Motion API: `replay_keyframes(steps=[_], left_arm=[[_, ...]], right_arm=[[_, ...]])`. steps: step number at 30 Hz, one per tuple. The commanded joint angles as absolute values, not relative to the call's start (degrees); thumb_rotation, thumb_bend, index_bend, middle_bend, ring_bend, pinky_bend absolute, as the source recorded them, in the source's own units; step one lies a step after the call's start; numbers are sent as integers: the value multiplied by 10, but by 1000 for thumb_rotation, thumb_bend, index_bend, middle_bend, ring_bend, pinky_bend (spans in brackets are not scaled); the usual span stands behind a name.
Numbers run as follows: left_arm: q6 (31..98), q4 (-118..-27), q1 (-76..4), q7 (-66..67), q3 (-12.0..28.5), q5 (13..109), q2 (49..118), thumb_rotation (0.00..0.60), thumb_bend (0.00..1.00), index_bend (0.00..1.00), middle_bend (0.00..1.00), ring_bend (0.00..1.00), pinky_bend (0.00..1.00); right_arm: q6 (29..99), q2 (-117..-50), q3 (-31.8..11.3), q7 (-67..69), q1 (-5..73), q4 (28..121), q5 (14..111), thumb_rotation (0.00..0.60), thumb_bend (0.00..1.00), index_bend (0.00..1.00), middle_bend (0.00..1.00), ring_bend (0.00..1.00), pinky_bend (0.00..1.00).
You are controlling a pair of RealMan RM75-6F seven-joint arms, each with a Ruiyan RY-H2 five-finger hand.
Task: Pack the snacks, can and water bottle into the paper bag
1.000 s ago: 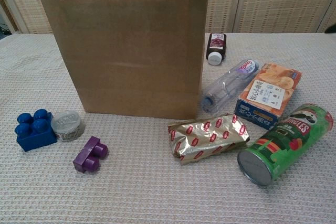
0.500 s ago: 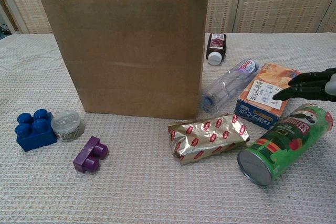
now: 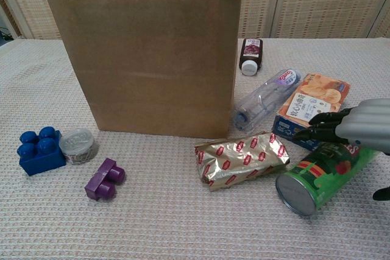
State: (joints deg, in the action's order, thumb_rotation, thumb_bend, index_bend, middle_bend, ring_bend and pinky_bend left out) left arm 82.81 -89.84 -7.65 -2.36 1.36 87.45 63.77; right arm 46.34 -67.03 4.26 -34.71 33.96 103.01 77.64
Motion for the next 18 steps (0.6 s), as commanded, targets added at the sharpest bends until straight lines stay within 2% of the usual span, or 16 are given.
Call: replay_keyframes(steps=[1, 4, 6, 8, 10, 12, 18], left_arm=[[828, -898, -77, -26, 13, 875, 637, 600, 327, 25, 0, 0, 0], [828, -897, -77, -28, 13, 876, 637, 600, 327, 25, 0, 0, 0], [827, -896, -77, -30, 13, 877, 637, 600, 327, 25, 0, 0, 0], [827, -896, -77, -32, 12, 877, 636, 600, 327, 25, 0, 0, 0], [827, -895, -77, -33, 12, 878, 636, 600, 328, 25, 0, 0, 0], [828, -895, -77, -33, 12, 878, 636, 600, 328, 25, 0, 0, 0], [828, -895, -77, -30, 12, 878, 637, 600, 326, 25, 0, 0, 0]], right_arm=[[455, -702, 43, -380, 347, 1011, 756, 600, 24, 65, 108, 34, 212], [468, -723, 43, -395, 344, 1004, 752, 600, 30, 230, 220, 162, 299], [483, -732, 44, -396, 340, 1001, 762, 600, 83, 382, 341, 302, 420], [495, -734, 45, -392, 337, 999, 773, 600, 190, 560, 479, 470, 585], [505, -730, 47, -382, 333, 1002, 783, 600, 240, 651, 546, 544, 658], [514, -722, 48, -372, 329, 1007, 792, 600, 269, 711, 589, 587, 695], [566, -670, 49, -333, 310, 1036, 830, 600, 271, 736, 605, 602, 698]])
